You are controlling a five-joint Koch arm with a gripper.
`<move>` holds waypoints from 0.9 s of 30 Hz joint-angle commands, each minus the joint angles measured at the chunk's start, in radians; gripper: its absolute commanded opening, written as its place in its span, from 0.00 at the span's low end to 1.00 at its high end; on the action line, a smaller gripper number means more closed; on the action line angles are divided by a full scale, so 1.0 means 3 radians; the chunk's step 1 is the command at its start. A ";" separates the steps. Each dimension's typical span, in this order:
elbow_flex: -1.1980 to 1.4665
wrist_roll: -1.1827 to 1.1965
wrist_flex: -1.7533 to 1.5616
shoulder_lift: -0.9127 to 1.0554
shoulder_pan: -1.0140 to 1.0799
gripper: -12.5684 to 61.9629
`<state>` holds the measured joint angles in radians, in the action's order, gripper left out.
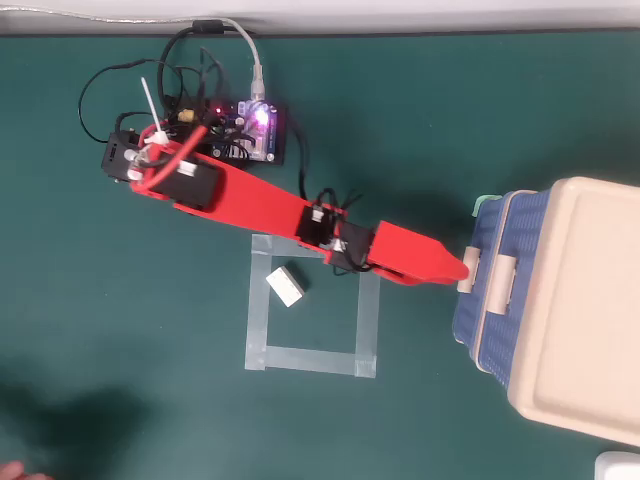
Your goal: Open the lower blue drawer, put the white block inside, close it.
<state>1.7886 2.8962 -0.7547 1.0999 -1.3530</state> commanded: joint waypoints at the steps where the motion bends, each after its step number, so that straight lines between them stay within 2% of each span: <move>1: -0.0312 0.0041 -0.0061 -0.0133 -0.0112 0.55; 9: -0.1110 0.0051 0.0358 -0.0634 -0.0256 0.53; 11: -0.1135 0.0051 0.0430 -0.0639 -0.0291 0.47; 20: -0.1145 0.0061 0.1140 -0.0578 -0.0261 0.06; 24: -0.1033 0.0118 0.1186 -0.0424 -0.0210 0.06; 27: -0.0593 0.0291 0.1186 -0.0159 -0.0179 0.06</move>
<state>1.5815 2.9130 -0.3850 0.9817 -1.3944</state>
